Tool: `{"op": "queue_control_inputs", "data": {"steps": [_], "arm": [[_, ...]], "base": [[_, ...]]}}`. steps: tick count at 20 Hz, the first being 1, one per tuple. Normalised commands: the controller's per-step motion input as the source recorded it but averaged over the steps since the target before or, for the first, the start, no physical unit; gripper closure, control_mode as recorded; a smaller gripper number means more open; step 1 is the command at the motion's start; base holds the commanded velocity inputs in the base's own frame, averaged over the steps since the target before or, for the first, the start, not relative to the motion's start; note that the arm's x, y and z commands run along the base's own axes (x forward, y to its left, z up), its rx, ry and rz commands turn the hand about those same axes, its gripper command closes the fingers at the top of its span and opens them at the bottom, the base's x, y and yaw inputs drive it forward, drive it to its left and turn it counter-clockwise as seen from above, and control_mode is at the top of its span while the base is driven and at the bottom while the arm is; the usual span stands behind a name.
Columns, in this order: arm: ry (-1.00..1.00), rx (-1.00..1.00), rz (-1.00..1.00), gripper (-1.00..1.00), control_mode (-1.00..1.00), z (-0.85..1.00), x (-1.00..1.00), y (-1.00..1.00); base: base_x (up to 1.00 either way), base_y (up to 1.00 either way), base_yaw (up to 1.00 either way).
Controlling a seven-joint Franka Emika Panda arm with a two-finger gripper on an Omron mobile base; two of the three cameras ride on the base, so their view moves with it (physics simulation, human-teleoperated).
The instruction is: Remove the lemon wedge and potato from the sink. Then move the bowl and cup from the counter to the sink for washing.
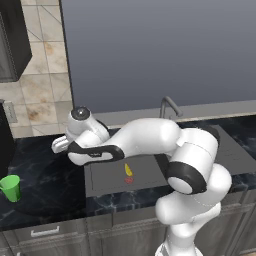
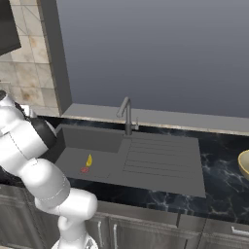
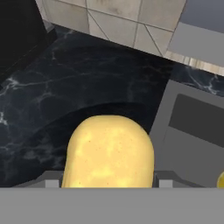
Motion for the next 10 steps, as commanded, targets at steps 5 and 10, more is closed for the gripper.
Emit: {"op": "queue_control_inputs", "data": {"steps": [5, 10], "arm": [[0.0, 0.0, 0.0, 1.0, -1.0, -0.05, -0.03, 0.29], [0.0, 0.02, 0.0, 1.0, -1.0, -0.14, -0.02, 0.2]], "base": [[0.0, 0.0, 0.0], [0.0, 0.0, 0.0]]}}
